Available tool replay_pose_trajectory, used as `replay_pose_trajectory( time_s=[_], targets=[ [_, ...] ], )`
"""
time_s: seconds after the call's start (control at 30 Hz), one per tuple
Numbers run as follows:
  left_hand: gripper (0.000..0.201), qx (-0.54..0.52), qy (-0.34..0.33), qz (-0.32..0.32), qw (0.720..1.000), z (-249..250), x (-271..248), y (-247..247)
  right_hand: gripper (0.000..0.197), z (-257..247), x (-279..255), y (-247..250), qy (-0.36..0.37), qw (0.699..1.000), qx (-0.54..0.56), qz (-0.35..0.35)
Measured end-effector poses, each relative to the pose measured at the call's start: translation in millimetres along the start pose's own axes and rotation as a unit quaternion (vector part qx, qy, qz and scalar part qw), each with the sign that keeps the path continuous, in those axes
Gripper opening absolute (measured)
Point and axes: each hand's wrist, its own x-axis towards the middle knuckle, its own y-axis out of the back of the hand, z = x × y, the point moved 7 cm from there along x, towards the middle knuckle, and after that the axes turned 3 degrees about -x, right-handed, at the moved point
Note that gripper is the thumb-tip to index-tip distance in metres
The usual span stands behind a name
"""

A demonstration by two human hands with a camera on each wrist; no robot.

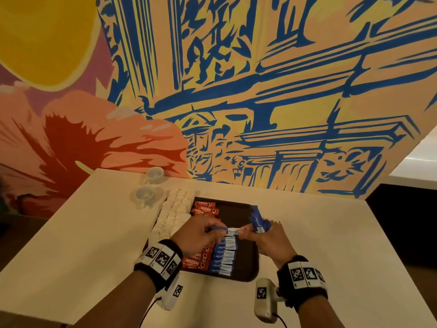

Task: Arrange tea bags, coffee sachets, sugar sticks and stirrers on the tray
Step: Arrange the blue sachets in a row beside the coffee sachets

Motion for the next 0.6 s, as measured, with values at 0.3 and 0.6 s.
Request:
replay_pose_trajectory(
  time_s=[0.3,0.6],
  targets=[
    [0.034,0.254,-0.097,-0.029,0.962,9,35,0,0.03,10,20,1,-0.057,0.998,0.012,0.007],
    [0.034,0.258,-0.072,-0.024,0.963,-24,82,15,0.038,23,44,1,-0.14,0.989,0.026,0.044]
  ],
)
